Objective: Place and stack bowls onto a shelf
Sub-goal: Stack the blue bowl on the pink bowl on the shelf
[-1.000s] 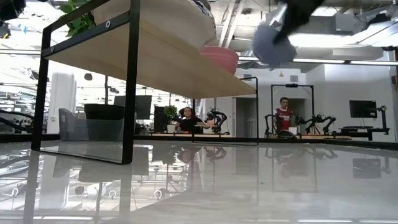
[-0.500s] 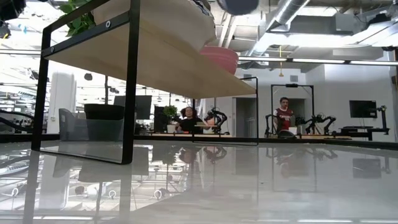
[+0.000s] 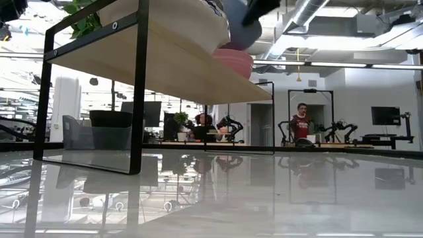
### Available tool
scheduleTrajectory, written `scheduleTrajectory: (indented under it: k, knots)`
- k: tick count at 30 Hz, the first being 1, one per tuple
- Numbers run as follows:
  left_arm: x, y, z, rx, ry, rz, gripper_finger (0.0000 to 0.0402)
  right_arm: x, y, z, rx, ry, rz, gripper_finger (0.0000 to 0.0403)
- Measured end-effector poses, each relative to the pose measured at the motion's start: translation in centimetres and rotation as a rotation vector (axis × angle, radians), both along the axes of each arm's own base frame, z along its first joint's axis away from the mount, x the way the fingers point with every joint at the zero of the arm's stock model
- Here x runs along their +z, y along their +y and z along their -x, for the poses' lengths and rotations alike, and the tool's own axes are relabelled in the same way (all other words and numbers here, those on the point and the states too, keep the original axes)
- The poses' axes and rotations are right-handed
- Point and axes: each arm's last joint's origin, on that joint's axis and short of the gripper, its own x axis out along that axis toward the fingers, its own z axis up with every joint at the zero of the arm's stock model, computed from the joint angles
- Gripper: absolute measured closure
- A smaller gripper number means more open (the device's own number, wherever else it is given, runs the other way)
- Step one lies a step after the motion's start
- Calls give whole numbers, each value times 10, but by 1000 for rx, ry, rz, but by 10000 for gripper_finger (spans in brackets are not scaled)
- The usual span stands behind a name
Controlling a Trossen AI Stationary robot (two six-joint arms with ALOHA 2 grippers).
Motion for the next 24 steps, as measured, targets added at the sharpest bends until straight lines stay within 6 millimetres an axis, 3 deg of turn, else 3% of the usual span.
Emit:
scheduleTrajectory:
  k: [9, 24]
  knots:
    - [0, 0, 0, 1, -4, -1, 148, -28, -16, -19, -16, 124, 19, 379]
    - [0, 0, 0, 1, -6, -4, 148, -29, -21, -18, -26, 136, 45, 338]
